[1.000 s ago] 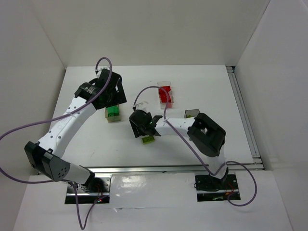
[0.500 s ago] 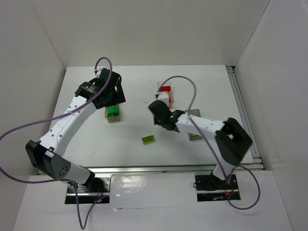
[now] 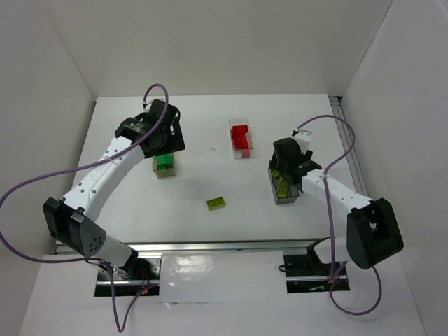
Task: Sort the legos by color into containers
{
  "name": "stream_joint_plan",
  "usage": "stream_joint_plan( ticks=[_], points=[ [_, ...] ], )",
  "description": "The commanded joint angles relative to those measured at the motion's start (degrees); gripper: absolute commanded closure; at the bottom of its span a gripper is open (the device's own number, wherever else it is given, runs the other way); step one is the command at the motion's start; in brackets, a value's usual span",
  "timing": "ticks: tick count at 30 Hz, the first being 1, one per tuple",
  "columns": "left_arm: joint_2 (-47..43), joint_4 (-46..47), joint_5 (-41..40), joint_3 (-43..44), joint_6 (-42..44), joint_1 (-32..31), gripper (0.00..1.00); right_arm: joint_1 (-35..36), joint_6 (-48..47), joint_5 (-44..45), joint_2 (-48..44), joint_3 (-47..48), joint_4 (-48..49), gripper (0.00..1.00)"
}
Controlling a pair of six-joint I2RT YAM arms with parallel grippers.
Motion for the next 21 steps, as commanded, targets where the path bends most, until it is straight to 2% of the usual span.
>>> stream_joint_plan(
  ticks=[1, 4, 5, 6, 7, 9, 11, 13, 15, 17, 21],
  points=[
    [0.24, 1.15, 0.44, 0.65, 0.92, -0.21, 0.11, 1.57, -0.42, 0.10, 0.08, 2.52, -0.72, 0.19],
    [0.24, 1.15, -0.08, 0.65, 0.92, -0.21, 0.11, 7.26, -3.39, -1.02, -3.42, 3.04, 0.50, 0.22],
    [-0.28, 1.15, -0.08, 0.65, 0.92, -0.21, 0.11, 11.04, -4.28, -4.43, -3.43, 3.05, 1.11, 0.24],
    [-0.29, 1.15, -0.08, 0.65, 0.92, -0.21, 0.11, 11.07, -5.16, -6.90, -3.43, 3.05, 1.73, 0.24],
    [-0.81, 1.15, -0.61, 0.65, 0.92, -0.21, 0.11, 15.34, -8.04, -9.97, -2.73, 3.05, 2.25, 0.24],
    [-0.81, 1.15, -0.61, 0.65, 0.92, -0.21, 0.11, 20.01, -9.91, -15.26, -0.80, 3.05, 2.26, 0.21],
    [-1.34, 1.15, -0.61, 0.65, 0.92, 0.32, 0.11, 26.26, -12.62, -17.02, 1.92, 3.05, 1.73, 0.11],
    [-1.34, 1.15, -0.61, 0.13, 0.92, 0.32, 0.11, 30.47, -13.86, -18.16, 3.07, 3.05, 1.20, 0.10],
    [-1.87, 1.15, -0.61, 0.13, 0.92, 0.93, 0.11, 32.07, -17.20, -21.67, 4.65, 2.52, 0.51, 0.10],
    [-1.35, 1.15, 0.44, 0.13, 1.53, 0.93, 0.11, 35.57, -18.52, -20.55, 8.41, 4.00, -1.25, 0.10],
    [-1.34, 1.15, 0.97, 0.13, 1.53, 0.93, 0.11, 36.91, -19.66, -17.91, 15.02, 6.47, -1.88, 0.08]
  ],
)
